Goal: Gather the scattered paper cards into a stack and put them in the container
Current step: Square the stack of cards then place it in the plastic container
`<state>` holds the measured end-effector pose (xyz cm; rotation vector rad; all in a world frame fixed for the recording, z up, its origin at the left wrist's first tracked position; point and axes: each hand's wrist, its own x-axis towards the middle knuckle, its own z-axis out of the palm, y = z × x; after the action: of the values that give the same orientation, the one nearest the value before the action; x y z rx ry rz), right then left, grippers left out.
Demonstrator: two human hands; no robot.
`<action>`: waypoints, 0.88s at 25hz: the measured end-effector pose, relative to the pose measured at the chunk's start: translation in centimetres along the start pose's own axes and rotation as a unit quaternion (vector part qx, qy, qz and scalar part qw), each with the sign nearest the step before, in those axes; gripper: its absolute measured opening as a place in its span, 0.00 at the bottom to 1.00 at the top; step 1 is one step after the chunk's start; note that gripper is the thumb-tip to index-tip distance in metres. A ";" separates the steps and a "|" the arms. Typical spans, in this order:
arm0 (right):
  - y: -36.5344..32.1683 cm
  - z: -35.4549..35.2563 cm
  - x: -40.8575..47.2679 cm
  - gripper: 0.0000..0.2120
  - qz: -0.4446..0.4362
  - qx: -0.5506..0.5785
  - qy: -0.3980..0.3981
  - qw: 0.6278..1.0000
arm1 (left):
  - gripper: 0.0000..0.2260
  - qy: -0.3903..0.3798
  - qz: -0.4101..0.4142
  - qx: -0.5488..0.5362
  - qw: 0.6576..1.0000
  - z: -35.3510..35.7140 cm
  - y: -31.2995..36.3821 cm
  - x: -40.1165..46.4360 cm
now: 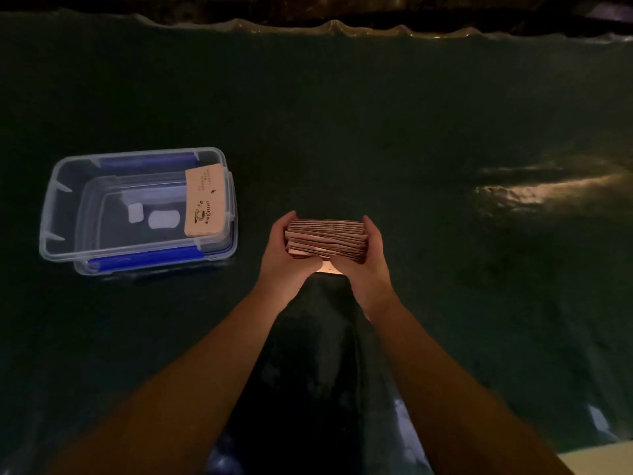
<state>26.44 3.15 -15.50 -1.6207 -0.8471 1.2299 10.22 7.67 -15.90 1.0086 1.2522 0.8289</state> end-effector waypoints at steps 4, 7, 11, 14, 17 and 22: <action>0.3 1.7 -0.2 0.20 0.007 0.064 0.111 0.992 | 0.23 0.097 0.010 -0.101 0.990 2.2 0.1 -0.2; 0.4 2.4 0.1 0.14 -0.005 0.034 0.168 0.985 | 0.18 0.156 0.013 -0.035 0.987 2.8 -0.1 0.1; 0.1 2.9 0.9 0.14 0.000 0.032 0.178 0.984 | 0.17 0.173 0.017 -0.014 0.985 2.6 0.1 0.9; -0.5 2.7 1.4 0.13 -0.015 0.014 0.192 0.981 | 0.14 0.168 0.019 -0.030 0.985 2.7 0.6 1.3; -0.8 2.5 2.0 0.13 -0.006 -0.021 0.192 0.981 | 0.13 0.158 0.015 -0.017 0.987 2.6 0.7 1.7; -0.9 2.1 2.6 0.20 -0.007 -0.131 0.155 0.979 | 0.11 0.120 0.013 0.013 0.993 2.2 0.9 2.1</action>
<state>25.13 6.35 -15.73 -1.9511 -0.8444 0.8496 12.71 9.63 -15.81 0.9679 1.4586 0.9791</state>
